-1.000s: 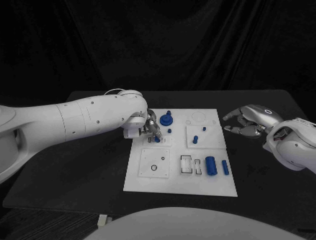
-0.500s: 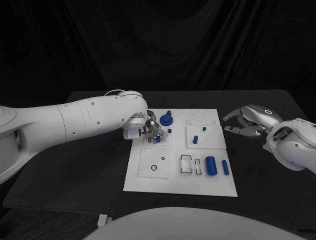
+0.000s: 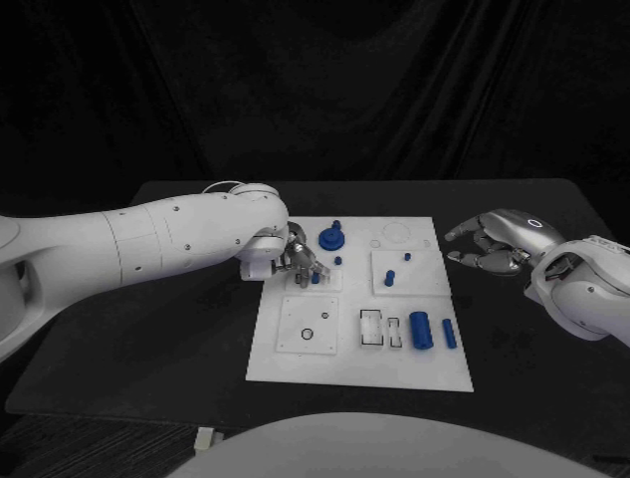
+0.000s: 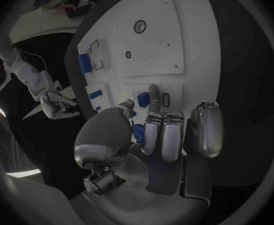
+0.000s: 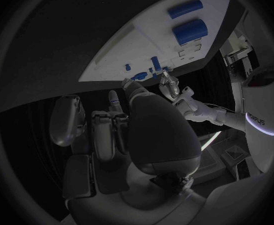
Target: Assemble the parts on the task board
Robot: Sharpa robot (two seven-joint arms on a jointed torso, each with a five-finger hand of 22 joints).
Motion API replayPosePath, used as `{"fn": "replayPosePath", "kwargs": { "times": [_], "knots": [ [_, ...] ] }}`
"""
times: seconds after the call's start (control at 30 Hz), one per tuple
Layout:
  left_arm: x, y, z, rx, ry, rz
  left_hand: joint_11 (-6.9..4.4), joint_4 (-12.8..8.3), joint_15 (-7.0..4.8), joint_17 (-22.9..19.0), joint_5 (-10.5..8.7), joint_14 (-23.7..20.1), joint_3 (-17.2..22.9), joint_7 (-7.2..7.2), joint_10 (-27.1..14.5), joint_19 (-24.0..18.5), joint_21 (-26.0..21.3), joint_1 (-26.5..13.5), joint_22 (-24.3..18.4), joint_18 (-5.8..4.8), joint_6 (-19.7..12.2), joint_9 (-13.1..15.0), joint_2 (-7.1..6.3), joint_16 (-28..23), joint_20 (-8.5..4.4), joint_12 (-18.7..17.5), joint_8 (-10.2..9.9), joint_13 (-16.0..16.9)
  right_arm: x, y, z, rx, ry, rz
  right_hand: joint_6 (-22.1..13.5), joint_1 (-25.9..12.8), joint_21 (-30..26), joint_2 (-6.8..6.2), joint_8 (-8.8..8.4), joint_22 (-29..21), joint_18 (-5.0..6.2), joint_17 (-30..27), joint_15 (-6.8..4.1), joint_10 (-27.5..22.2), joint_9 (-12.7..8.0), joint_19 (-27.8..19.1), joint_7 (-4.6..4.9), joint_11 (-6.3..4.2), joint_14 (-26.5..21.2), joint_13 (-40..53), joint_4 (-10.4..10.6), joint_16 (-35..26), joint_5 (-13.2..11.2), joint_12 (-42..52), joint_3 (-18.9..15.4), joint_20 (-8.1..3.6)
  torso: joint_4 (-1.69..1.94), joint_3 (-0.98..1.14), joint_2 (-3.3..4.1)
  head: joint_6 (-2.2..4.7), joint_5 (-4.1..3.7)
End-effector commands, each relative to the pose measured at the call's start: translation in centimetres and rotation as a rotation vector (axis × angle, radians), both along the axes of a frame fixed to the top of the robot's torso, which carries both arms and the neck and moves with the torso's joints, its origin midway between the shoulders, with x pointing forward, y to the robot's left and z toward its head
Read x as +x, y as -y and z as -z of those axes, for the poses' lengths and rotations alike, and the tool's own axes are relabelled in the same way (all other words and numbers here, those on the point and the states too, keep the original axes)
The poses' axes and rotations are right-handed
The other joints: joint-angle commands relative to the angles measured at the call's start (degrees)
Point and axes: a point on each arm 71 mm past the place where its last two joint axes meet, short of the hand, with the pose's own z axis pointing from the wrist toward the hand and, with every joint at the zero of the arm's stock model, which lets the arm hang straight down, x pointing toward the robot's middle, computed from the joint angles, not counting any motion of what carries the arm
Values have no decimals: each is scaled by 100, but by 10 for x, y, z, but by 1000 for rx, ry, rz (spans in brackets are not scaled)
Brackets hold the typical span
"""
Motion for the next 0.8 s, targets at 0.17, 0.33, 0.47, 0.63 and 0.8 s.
{"fn": "replayPosePath", "kwargs": {
  "times": [0.17,0.33,0.47,0.63,0.8],
  "knots": [
    [7,-3,-28,-45,89,-29,-76,-89,-84,1509,-12,595,-93,-61,586,82,76,294,1144,17,-46,249,-6,15,-28,15,147,1507,0,2,1,-4,-3,8,39,30,-29,-6,-25,944,112,1510,33,607,-10,-38,-6,37,606,1510,2,15,37,15,29,20,-2,0,4,-1,10],
    [20,-11,-56,-50,149,-42,-90,-145,-96,1509,-9,595,-124,-74,586,101,97,412,1151,12,-62,330,-20,15,-41,15,192,1507,0,1,1,1,-1,7,40,28,-28,-5,-26,944,111,1510,33,607,-10,-37,-6,36,606,1510,3,15,39,15,30,20,5,-5,10,-1,-6],
    [29,-25,-73,-10,201,-37,-92,-169,-100,1509,-12,595,-140,-75,586,103,97,458,1151,11,-82,354,-35,15,-45,15,198,1507,-2,1,0,11,7,-1,42,25,-18,-5,-27,947,109,1510,34,607,-11,-33,-6,36,606,1510,5,15,39,15,31,20,-2,1,6,-1,-16],
    [43,-42,-84,44,274,-38,-88,-208,-100,1509,-9,595,-188,-66,586,104,93,571,1150,11,-164,489,-48,15,-50,15,251,1507,-4,0,-1,18,13,-9,42,25,-18,-5,-27,947,109,1510,34,607,-11,-33,-6,36,606,1510,5,15,39,15,31,20,23,-9,23,-1,-33],
    [54,-53,-82,70,292,-61,-83,-200,-98,1509,-12,595,-215,-56,586,106,94,584,1151,10,-225,547,-43,15,-49,15,263,1507,-4,0,-1,19,11,-14,44,20,-8,-1,-27,950,107,1510,33,607,-12,-29,-7,35,606,1510,8,15,41,15,34,21,30,-26,56,-1,-17]
  ]
}}
